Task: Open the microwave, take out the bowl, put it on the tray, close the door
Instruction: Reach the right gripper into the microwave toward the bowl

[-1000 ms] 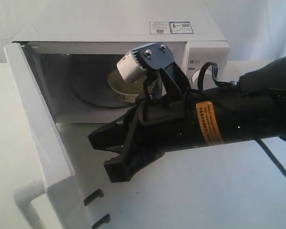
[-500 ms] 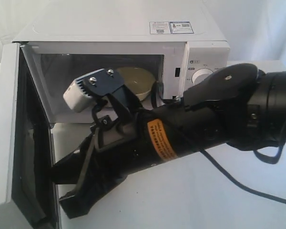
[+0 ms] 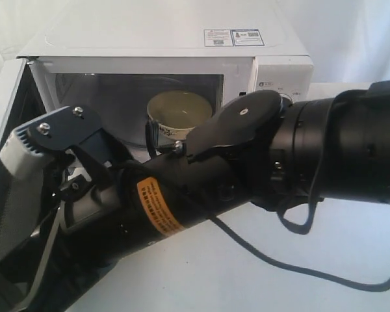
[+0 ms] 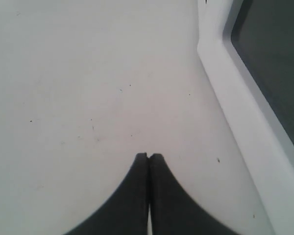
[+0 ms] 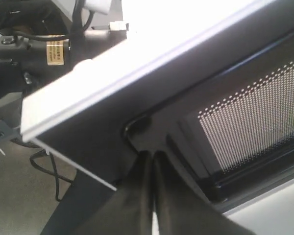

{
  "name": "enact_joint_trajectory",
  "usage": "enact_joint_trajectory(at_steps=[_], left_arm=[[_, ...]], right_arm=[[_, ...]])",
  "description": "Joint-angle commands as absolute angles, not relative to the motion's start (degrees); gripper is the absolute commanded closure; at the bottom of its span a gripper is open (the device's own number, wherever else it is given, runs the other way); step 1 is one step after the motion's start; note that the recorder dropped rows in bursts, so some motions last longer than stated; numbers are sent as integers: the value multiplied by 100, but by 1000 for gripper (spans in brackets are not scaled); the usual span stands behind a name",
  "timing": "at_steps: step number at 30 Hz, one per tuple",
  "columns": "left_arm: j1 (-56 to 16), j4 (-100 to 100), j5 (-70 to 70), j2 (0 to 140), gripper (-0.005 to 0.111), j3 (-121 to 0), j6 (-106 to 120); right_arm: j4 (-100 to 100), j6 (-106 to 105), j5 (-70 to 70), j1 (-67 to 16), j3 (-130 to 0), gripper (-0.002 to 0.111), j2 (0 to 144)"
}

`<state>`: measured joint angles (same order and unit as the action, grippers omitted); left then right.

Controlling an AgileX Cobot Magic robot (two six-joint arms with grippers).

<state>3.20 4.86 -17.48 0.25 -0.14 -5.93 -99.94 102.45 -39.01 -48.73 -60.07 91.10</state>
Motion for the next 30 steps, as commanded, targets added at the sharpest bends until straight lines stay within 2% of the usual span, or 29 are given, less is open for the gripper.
enact_joint_trajectory(at_steps=[1,7,16,22,30], left_arm=[[326,513,-1754,0,107,0,-624],[326,513,-1754,0,107,0,-624],[326,513,-1754,0,107,0,-624],[326,513,-1754,0,107,0,-624],[326,513,-1754,0,107,0,-624]], right_arm=[[-9995,10109,-3740,-4916,-6077,108,9151],[-9995,10048,-3752,-4925,-6201,108,9151],[-9995,9484,-2611,-4703,-6188,108,9151],[-9995,9349,-843,-4662,-6134,108,9063],[-9995,8127,809,-4683,-5558,108,8324]])
